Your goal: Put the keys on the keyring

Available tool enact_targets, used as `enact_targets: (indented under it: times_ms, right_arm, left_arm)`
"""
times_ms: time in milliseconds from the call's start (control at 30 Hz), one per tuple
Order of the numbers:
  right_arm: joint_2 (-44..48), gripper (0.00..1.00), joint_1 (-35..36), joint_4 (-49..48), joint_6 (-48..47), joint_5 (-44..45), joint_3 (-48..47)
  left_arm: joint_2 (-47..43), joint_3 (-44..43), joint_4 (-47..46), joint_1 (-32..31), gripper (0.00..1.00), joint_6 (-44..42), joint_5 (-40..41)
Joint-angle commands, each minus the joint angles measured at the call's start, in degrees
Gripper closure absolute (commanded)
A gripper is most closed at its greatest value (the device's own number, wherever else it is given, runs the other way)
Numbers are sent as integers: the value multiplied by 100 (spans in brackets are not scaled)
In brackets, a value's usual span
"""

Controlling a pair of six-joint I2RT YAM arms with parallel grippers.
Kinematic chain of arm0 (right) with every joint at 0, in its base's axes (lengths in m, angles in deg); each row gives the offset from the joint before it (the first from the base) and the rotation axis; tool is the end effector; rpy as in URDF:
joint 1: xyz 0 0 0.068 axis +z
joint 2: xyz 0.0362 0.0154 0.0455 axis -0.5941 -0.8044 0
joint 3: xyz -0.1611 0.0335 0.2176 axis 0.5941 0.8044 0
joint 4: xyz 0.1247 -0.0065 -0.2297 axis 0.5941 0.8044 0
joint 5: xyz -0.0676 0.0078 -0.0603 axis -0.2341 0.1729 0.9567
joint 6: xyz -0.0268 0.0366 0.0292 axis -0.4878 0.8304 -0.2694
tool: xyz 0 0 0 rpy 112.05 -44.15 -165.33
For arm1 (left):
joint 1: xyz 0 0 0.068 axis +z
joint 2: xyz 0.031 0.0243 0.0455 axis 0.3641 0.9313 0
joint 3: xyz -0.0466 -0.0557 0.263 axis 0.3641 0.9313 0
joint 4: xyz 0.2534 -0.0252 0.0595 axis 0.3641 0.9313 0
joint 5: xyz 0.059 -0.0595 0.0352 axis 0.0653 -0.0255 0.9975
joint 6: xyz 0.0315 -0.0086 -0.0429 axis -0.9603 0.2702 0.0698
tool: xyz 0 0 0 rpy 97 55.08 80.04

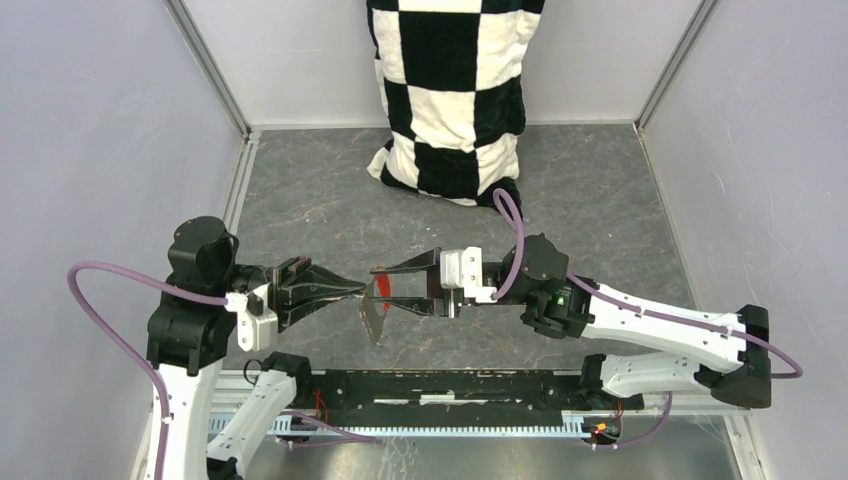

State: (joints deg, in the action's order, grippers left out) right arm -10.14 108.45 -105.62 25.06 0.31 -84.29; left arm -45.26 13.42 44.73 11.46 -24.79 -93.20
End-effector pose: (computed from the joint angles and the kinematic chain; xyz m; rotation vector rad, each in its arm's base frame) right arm 0.0685 0.2543 0.4222 -1.1601 0.7647 1.1283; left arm 0.0589 -0.0464 0.4401 1.5347 0.5618 -0.7498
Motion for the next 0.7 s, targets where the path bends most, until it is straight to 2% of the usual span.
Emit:
enact_targets:
  times_ms: [0, 67, 433, 667]
  right_arm:
    - [298, 54, 37, 869, -409, 126, -377]
    - [405, 53, 41, 994, -481, 239, -374]
    - [-53, 60, 39, 786, -246, -39, -747]
    - [-157, 67, 42, 806, -139, -125, -817]
  left_arm:
    - [-178, 250, -177, -14, 98, -1130, 153]
    - [-157, 252, -224, -13, 98, -1214, 192]
    - [171, -30, -262, -13, 98, 237, -461]
    - [279, -103, -261, -14, 98, 480, -572]
